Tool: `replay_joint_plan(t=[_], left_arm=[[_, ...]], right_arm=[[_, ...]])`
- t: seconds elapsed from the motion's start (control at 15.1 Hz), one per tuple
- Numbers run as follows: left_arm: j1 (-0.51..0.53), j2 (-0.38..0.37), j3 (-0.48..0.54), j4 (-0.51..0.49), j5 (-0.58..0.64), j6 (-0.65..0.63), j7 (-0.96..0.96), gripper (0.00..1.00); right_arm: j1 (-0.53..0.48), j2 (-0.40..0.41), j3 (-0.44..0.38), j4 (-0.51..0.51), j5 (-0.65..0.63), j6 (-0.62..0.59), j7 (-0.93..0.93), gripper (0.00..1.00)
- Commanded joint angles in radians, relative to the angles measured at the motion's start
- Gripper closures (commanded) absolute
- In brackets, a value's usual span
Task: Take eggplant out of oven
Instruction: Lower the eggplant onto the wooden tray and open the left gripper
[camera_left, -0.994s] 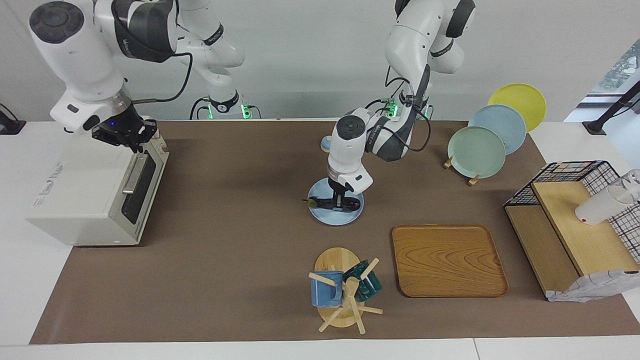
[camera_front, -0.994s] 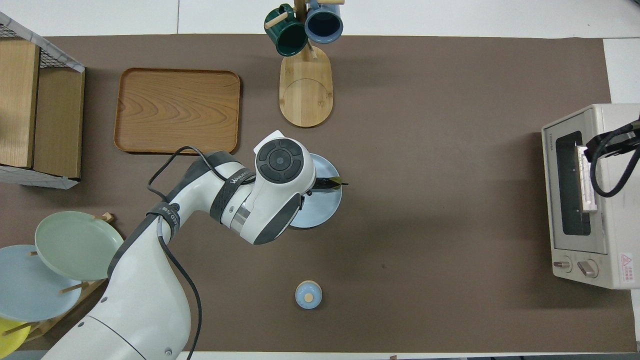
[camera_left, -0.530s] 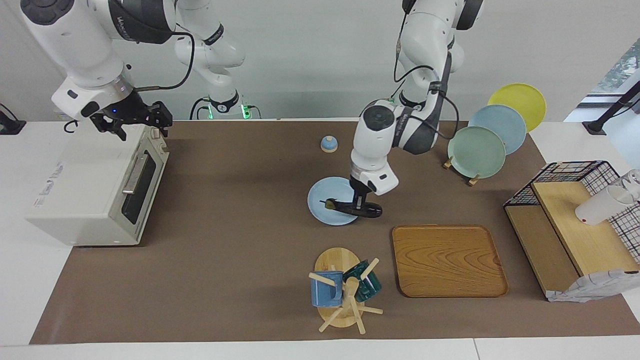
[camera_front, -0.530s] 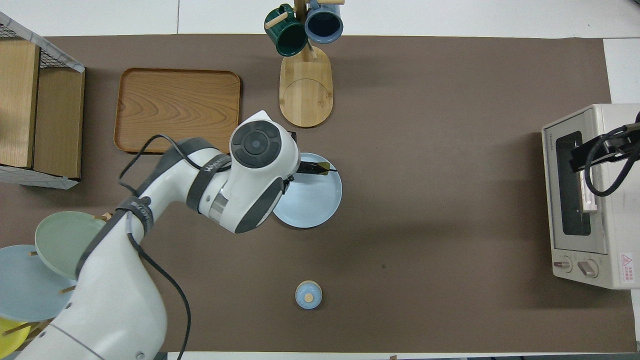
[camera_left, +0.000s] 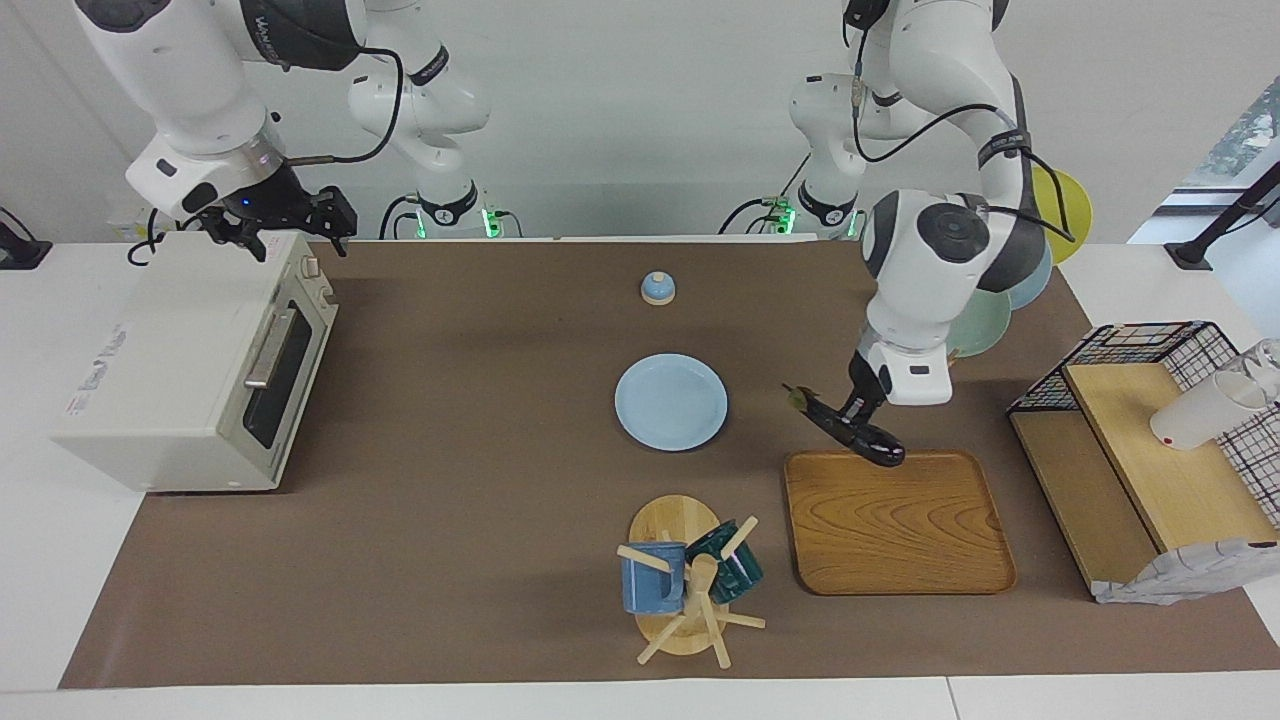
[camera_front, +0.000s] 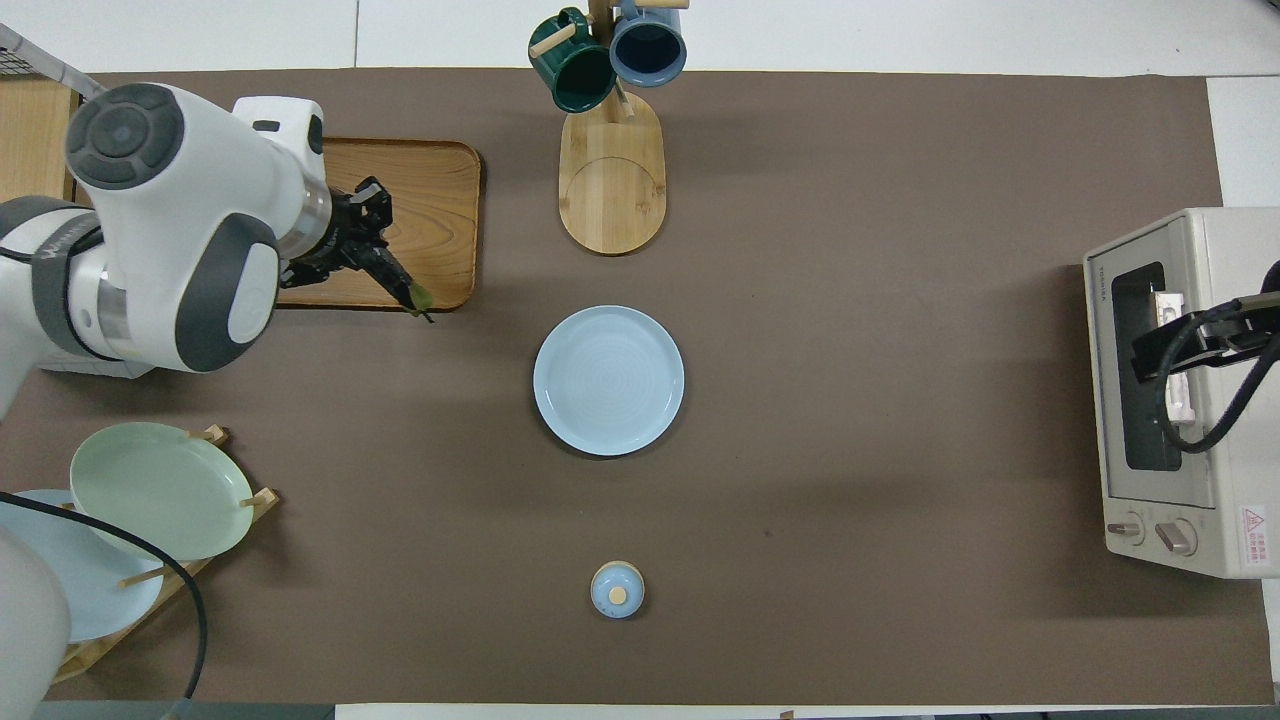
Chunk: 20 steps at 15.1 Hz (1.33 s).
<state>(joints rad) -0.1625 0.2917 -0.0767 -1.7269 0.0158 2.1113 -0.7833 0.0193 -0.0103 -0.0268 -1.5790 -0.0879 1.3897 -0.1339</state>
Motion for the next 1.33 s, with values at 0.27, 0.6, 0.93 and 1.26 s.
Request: replay_joint_plan(t=[0.27, 0.6, 0.93, 1.26], left_arm=[[0.058, 0.199, -0.005, 0.148, 0.001, 0.002, 0.496, 1.00], [0.052, 0.250, -0.006, 0.155, 0.078, 0.067, 0.533, 1.00], [0.054, 0.274, -0.008, 0.158, 0.084, 0.101, 0.535, 1.00], [0.049, 0.314, -0.009, 0.214, 0.084, 0.102, 0.535, 1.00]], right_arm=[[-0.005, -0.017, 0.001, -0.036, 0.023, 0.026, 0.013, 0.00], [-0.004, -0.017, 0.002, -0.036, 0.023, 0.026, 0.013, 0.00], [-0.005, -0.017, 0.002, -0.036, 0.023, 0.026, 0.013, 0.00], [-0.005, -0.017, 0.001, -0.036, 0.023, 0.026, 0.013, 0.00]])
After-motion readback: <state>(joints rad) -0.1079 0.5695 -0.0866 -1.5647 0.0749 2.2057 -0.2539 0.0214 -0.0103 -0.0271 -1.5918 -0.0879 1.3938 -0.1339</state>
